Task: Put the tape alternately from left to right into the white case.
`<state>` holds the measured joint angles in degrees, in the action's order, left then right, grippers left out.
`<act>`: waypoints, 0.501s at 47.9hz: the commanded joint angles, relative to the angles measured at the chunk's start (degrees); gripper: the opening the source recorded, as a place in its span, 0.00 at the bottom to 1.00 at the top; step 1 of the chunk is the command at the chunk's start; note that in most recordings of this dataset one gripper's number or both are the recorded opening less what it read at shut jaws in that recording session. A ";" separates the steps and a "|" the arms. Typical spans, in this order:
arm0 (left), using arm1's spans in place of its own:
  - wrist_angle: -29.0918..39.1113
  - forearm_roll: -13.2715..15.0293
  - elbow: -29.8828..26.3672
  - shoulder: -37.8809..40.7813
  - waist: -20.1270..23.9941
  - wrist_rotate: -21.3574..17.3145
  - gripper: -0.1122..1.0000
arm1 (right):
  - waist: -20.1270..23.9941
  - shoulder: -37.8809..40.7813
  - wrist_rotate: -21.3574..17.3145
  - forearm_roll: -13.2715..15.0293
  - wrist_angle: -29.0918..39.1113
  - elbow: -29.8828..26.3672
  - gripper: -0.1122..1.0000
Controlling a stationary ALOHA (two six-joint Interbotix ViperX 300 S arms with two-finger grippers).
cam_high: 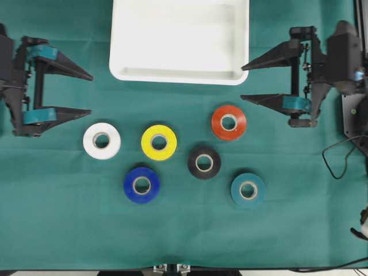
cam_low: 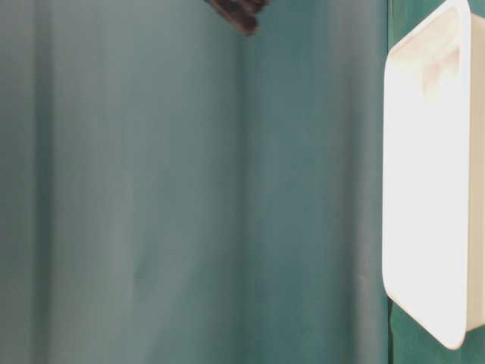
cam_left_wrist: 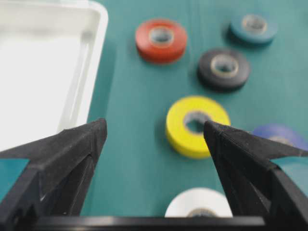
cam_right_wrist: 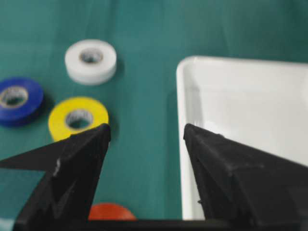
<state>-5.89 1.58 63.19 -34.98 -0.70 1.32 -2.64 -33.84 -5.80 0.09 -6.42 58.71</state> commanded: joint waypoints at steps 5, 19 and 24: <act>1.32 0.09 -3.87 3.78 0.18 0.00 0.65 | -0.09 3.34 -1.23 -0.18 2.64 -2.99 0.76; 6.77 0.09 -8.70 10.72 0.18 -0.09 0.65 | -0.09 7.47 -1.93 -0.09 3.43 -4.31 0.76; 8.88 0.09 -9.93 12.83 0.18 -0.09 0.65 | -0.09 8.79 -2.02 -0.09 4.22 -4.92 0.76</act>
<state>1.93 1.49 55.46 -23.12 -0.70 1.32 -2.64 -25.58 -7.65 0.09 -2.55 55.63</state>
